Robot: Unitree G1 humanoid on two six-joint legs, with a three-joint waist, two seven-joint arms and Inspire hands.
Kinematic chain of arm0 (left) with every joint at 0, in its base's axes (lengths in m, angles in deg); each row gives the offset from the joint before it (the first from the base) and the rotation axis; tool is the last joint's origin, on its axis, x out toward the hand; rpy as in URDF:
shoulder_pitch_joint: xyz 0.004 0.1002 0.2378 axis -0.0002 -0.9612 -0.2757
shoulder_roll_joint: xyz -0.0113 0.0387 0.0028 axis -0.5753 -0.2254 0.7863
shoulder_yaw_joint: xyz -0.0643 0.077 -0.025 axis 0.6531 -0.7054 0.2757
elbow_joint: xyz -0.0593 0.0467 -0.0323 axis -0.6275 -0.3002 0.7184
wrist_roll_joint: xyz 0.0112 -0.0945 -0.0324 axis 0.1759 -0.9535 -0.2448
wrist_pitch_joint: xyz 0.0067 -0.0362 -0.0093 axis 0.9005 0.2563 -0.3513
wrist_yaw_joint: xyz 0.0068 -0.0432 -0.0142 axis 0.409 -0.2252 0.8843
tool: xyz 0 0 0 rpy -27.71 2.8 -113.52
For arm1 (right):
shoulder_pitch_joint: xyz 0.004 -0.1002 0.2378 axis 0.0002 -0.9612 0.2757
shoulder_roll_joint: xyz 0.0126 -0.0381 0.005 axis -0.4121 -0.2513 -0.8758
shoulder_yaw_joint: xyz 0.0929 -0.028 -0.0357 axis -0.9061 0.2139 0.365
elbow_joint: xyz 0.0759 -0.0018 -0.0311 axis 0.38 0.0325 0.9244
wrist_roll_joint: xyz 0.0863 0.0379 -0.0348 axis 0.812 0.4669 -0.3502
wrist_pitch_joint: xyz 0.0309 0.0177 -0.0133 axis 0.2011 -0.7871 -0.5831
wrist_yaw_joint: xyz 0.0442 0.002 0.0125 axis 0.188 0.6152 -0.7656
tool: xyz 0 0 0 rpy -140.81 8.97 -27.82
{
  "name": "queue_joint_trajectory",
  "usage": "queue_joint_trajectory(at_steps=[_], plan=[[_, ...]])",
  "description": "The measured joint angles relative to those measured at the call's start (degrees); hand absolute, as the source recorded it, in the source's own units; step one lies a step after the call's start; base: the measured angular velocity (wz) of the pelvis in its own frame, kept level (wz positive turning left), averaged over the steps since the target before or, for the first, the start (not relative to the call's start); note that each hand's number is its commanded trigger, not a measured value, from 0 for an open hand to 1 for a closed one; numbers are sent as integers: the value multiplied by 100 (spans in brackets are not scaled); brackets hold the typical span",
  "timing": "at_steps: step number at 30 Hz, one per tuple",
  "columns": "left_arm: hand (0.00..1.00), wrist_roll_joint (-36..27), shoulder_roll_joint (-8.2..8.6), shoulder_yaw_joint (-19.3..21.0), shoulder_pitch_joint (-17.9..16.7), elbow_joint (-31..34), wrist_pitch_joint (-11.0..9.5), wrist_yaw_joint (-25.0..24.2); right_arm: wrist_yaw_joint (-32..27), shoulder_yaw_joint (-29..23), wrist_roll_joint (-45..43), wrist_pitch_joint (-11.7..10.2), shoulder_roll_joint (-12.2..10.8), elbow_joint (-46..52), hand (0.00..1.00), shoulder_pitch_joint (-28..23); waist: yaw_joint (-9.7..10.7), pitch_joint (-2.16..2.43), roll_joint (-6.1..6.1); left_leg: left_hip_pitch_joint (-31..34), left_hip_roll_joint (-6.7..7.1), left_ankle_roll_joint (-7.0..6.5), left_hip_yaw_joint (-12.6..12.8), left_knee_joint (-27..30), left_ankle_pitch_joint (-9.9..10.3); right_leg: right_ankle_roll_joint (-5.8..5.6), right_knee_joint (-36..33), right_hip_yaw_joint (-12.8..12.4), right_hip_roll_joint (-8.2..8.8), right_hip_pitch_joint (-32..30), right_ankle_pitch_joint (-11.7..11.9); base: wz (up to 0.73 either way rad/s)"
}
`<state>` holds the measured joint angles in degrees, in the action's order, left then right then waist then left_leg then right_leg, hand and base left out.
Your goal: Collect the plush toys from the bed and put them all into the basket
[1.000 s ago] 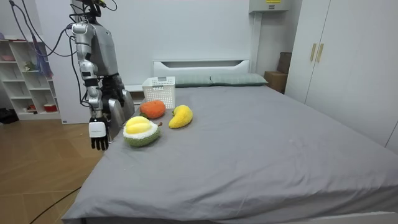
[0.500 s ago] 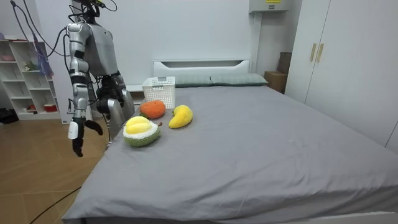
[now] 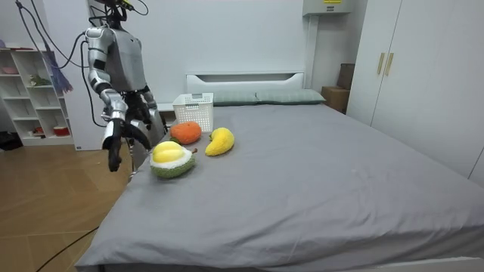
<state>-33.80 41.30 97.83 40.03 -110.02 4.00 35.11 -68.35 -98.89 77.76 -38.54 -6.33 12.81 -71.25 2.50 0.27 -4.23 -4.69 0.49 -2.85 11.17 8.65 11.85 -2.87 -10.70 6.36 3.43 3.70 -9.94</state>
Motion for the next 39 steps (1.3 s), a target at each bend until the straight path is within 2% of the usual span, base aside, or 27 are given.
queue_joint_trajectory(at_steps=[2, 5, 9, 13, 19, 29, 34, 39], plan=[[0, 10, 3, 3, -17, -7, -52, 0, -20, 60, -263, -49, -7, 282, 0, -2, -33, 14, 18, 6, -7, 1, 30, 4, -2, 3, -11, -18, -3, -42, 3, -6], [0, 12, 7, 2, -59, 32, -91, -1, -45, 158, -631, -142, -10, 671, 0, -2, -122, 11, 52, 17, -13, 3, 101, 14, -6, 9, -12, -40, -10, -50, 12, -6], [0, 26, 12, 2, -114, 204, -99, -2, 2, 440, -848, -210, -14, 848, 0, 1, -173, -27, 105, 18, -16, 4, 63, 7, -6, 9, -6, -14, -9, -18, 12, 3], [0, 46, 32, -13, -119, 266, -133, -1, 147, 799, -1016, -224, -15, 814, 0, -5, -197, -26, 153, 3, -14, 4, 11, 8, -4, 9, 0, 29, -2, 25, 12, 5], [0, 56, 44, -205, -118, 254, -144, 72, 656, 1222, -1985, -210, -1, 146, 0, -2, -263, -44, 141, 1, -8, 3, -18, 54, -6, 9, -7, 70, 7, 52, 12, 0], [0, 55, 43, -237, -175, 193, -56, 74, 1568, 1409, -2104, -156, -1, -565, 0, 9, -306, -32, 86, 2, -12, -1, -58, 66, 0, 9, 3, 168, 30, 106, 12, 2], [0, 40, 49, -240, -184, 191, 21, 75, 1974, 1452, -2103, -163, -29, -1049, 0, 113, -329, -33, 14, -13, -15, -1, -58, 86, 0, 10, 1, 176, 31, 138, 12, 0], [0, 45, 68, -241, -170, 123, 18, 73, 2283, 1449, -2173, -153, -79, -1256, 0, 115, -298, -36, 37, -5, -14, -5, -80, 103, 3, 12, -1, 202, 38, 147, 15, 0]])
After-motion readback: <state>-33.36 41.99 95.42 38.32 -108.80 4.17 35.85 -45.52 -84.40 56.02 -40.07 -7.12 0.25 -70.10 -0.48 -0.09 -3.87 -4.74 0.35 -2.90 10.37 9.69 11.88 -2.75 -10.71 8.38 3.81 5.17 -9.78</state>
